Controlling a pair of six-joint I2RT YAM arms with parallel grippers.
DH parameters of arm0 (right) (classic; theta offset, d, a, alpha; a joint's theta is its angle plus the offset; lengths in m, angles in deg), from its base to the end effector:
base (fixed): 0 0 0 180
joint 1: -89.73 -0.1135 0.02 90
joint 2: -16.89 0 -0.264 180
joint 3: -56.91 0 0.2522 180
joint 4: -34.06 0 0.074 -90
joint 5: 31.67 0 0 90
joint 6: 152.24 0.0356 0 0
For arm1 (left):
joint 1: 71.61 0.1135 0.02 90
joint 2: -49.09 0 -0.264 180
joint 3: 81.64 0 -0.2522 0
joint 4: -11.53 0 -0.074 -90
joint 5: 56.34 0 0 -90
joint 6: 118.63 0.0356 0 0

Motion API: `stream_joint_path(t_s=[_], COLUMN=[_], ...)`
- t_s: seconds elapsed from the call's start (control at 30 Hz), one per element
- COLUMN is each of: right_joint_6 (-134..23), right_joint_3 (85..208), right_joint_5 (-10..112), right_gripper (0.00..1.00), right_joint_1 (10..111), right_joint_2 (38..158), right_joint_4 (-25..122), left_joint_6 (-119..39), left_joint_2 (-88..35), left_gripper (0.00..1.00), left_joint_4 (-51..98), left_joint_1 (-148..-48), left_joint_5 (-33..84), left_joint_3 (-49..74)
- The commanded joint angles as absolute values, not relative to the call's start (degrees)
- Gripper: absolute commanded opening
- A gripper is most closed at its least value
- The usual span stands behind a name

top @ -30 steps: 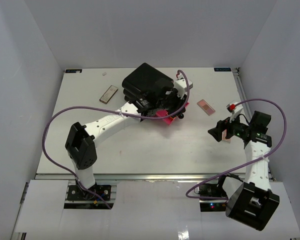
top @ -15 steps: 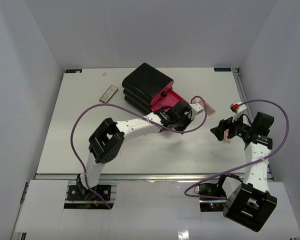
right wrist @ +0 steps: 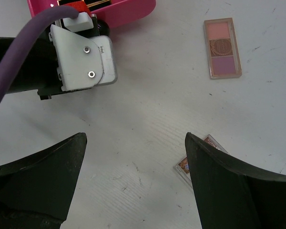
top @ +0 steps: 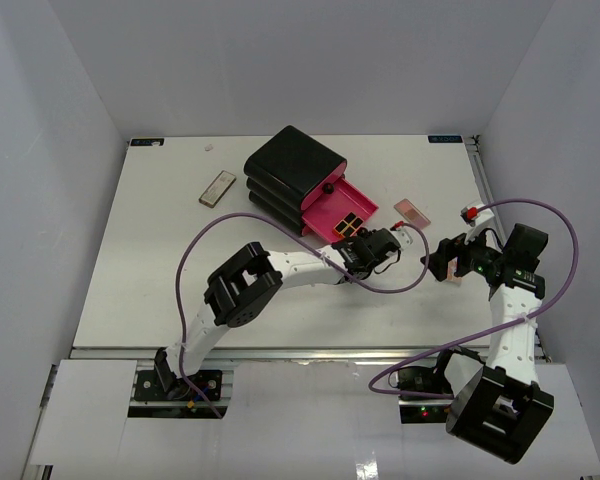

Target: Organize the makeup

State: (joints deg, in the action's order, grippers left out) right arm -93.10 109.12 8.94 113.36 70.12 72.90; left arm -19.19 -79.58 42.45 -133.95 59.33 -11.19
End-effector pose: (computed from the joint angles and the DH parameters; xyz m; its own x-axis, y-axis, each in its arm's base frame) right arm 0.1837 -0.0509 0.2582 -0.3640 -0.2052 -0.9085 -0.5355 0.8442 0.0239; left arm 0.2418 -0.4281 0.1557 -0.2413 0.7787 -0.5791 0.7184 0.5445 0.4329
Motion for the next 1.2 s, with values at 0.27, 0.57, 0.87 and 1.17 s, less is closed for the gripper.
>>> stream_joint_path(t_s=[0.27, 0.57, 0.87, 1.17], right_joint_6=[-92.57, -92.57, -92.57, -92.57], right_joint_3=[109.23, 109.19, 109.25, 109.16], right_joint_5=[8.76, 8.82, 8.93, 8.88], right_gripper=[0.9, 0.9, 0.9, 0.9], right_joint_1=[113.63, 113.63, 113.63, 113.63], right_joint_2=[69.81, 69.77, 69.88, 70.06], right_joint_4=[71.2, 71.11, 71.11, 71.16], left_joint_6=[-9.91, -9.14, -9.91, -12.1], left_joint_2=[-78.81, -80.28, -79.36, -77.43], left_gripper=[0.84, 0.98, 0.98, 0.98], left_joint_4=[34.23, 35.59, 37.86, 39.43], left_joint_1=[-133.5, -129.28, -125.26, -123.74], left_joint_5=[75.88, 76.51, 75.6, 73.57], left_joint_3=[-15.4, -18.48, -19.94, -19.19])
